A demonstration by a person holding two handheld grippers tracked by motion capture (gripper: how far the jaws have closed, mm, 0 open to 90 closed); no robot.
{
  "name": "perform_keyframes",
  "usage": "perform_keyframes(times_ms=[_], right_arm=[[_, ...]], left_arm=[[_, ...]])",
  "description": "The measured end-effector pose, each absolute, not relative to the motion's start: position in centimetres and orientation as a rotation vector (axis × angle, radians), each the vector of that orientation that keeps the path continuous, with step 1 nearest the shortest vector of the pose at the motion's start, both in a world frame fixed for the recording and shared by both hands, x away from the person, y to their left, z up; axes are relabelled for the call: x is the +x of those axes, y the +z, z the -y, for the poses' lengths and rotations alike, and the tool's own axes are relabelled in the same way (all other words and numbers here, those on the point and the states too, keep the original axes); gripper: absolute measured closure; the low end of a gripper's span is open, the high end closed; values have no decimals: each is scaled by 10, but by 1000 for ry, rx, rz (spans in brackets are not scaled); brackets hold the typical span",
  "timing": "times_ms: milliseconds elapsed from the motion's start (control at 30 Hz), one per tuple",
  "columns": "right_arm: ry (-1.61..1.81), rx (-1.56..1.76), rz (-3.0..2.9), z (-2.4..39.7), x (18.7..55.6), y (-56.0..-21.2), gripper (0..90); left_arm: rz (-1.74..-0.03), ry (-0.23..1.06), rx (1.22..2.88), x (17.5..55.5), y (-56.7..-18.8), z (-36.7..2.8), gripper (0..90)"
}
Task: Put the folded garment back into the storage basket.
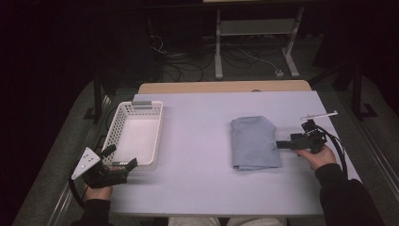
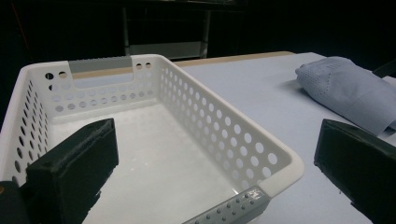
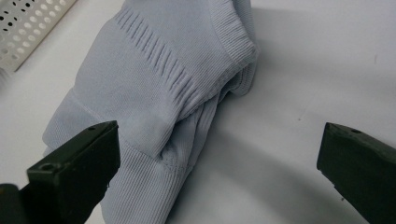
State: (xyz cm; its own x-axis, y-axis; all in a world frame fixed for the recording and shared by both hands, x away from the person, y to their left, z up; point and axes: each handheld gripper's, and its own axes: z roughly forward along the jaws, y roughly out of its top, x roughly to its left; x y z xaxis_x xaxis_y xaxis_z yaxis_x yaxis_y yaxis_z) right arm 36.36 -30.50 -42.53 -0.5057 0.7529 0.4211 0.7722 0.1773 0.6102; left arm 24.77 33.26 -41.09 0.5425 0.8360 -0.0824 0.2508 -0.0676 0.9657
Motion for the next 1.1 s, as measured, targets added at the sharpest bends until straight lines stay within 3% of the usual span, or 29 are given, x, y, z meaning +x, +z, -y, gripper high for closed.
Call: perform_keyframes(times_ms=[1100], right_arm=[[-1230,-1432,2338,280,366,-442,0]], left_arm=[[-939,626,1612,248,-410,-332,0]])
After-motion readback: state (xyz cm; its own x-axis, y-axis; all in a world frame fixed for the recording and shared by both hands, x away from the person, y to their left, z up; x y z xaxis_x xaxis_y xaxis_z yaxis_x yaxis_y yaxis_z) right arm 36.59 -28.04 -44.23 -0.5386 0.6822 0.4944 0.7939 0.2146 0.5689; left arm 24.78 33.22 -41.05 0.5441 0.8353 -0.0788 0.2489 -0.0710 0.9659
